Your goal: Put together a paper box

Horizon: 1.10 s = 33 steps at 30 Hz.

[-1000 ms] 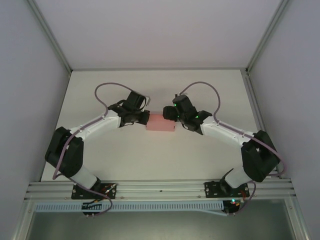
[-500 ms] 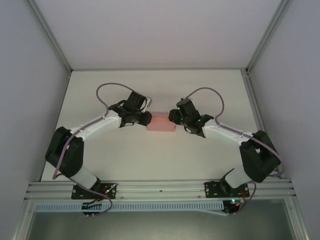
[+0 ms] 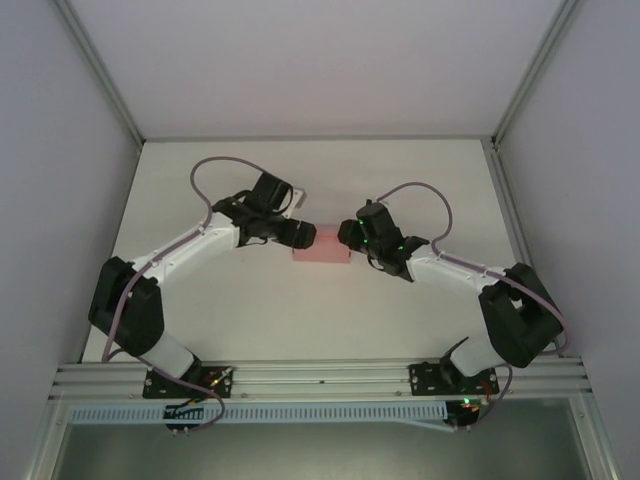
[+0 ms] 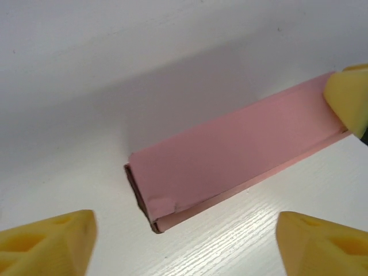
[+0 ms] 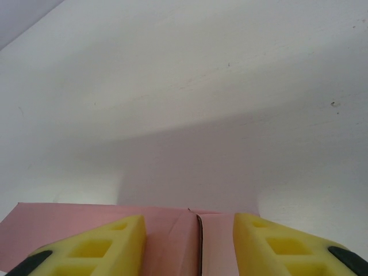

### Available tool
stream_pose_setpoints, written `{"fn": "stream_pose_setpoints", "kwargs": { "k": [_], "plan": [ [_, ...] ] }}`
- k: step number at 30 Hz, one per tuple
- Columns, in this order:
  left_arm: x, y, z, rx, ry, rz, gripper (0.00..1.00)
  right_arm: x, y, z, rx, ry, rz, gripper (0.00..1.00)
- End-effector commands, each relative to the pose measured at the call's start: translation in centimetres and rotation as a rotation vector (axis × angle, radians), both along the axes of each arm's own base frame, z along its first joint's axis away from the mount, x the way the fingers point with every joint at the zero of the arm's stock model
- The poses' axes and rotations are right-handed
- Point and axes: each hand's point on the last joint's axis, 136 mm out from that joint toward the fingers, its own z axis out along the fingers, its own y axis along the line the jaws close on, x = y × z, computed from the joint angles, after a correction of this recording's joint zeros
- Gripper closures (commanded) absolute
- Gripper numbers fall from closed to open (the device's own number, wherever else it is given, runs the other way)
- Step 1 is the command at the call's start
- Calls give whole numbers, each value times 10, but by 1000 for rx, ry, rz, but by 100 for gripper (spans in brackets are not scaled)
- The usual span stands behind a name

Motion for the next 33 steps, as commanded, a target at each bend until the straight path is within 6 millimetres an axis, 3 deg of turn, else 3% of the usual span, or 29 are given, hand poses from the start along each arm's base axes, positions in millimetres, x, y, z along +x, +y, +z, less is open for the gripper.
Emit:
{"fn": "stream_pose_setpoints", "kwargs": {
  "k": [1,6,13,19,25,28,33],
  "plan": [
    [15,19,6,-96,51,112,8,-29,-19,-48,-109,150,1,57],
    [26,14,1,-302,117,93,10,-30,-21,-51,-114,152,0,57],
    [20,9,-27,-380,196,61,18,-32,-24,-56,-122,152,-5,57],
    [13,10,-57,-412,279,65,33,-35,-23,-61,-110,143,14,58],
    [3,17,-80,-419,331,87,61,-39,-22,-69,-108,127,67,61],
    [-2,17,-89,-456,367,89,68,-41,-16,-71,-60,94,124,64],
    [-4,19,-96,-468,387,95,86,-44,-2,-70,49,3,245,75]
  ]
}}
